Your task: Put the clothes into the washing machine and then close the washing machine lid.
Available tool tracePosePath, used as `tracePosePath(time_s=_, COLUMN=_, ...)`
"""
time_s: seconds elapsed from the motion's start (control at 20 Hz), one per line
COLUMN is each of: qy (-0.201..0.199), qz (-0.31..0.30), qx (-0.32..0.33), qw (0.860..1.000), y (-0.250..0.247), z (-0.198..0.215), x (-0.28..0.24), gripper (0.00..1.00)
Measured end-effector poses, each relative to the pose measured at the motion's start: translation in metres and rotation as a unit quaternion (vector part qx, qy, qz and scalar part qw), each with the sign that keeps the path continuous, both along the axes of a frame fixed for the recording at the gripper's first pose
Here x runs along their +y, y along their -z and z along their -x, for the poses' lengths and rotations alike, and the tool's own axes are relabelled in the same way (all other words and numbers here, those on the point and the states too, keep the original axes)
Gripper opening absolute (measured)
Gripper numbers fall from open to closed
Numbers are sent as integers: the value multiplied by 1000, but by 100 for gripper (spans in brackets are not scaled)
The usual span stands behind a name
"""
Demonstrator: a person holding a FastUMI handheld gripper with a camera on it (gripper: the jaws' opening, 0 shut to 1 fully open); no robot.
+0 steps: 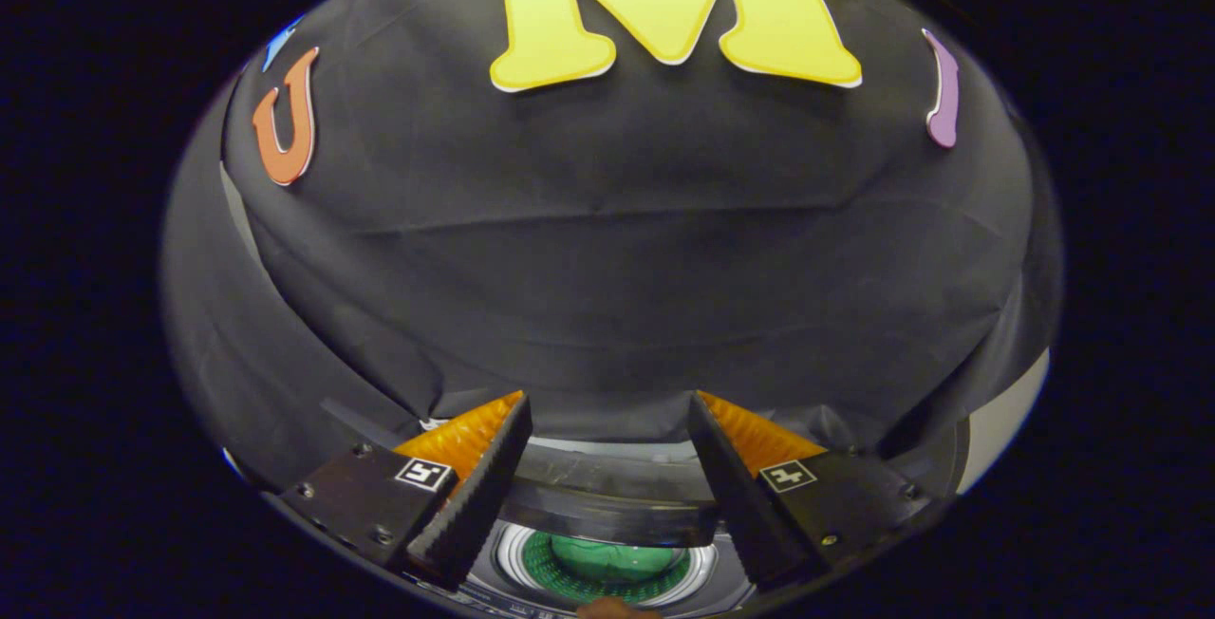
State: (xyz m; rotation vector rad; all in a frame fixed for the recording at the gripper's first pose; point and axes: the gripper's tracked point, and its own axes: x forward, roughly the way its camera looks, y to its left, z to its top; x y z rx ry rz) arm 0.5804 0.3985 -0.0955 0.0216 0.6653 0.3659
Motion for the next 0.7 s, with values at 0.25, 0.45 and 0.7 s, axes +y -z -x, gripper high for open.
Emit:
tracePosePath(time_s=0.25, qy=9, qz=1, qx=-12, qw=1000, y=1, z=6, x=-3, gripper=100)
tracePosePath(time_s=0.45, qy=16, qz=-1, qx=-8, qw=1000, y=2, z=10, x=-5, gripper=100)
tracePosePath(time_s=0.7, qy=24, qz=-8, qx=-51, qw=998, y=-2, z=18, x=-9, gripper=100)
